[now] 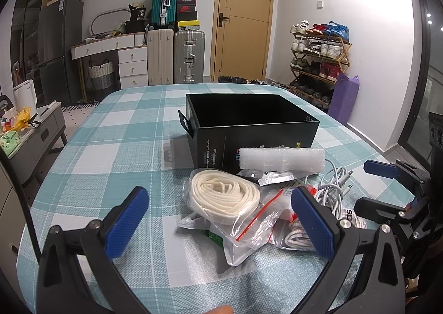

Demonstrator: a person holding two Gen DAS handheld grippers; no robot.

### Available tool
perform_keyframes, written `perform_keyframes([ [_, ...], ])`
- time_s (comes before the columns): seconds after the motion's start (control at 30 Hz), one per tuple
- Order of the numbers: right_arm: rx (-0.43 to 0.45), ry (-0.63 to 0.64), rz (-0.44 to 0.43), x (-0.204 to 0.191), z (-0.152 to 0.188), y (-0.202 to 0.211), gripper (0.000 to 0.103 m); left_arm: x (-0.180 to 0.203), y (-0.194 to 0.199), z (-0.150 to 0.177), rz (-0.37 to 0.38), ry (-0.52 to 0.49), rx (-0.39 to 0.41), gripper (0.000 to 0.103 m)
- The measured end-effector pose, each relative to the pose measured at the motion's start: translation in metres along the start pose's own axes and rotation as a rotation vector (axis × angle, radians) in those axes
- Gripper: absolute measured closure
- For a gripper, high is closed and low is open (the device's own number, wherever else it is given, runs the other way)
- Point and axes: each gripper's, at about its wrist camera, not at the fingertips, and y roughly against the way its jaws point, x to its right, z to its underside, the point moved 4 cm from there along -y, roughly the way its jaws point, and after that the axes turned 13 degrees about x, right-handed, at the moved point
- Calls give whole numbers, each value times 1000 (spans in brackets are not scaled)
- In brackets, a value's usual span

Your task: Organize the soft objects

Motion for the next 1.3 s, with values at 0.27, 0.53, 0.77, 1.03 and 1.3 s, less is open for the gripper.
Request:
perform_keyframes([
  [0.27, 0, 0, 0, 0, 0, 0, 0, 0, 0, 0, 1, 0, 0, 0],
  [0.53, -1, -2, 1, 0, 0, -1, 0, 1, 0, 0, 0, 0, 1, 0],
  [0.77, 0, -3, 1, 0, 0, -1, 0, 1, 0, 0, -1, -1, 1, 0],
  [1.03, -4, -4, 2, 1, 1, -2, 0, -3, 2, -1, 3, -2, -2, 0],
  [1.3, -32, -20, 2, 4, 1, -5, 0, -3, 0, 0, 8, 4, -14, 0],
])
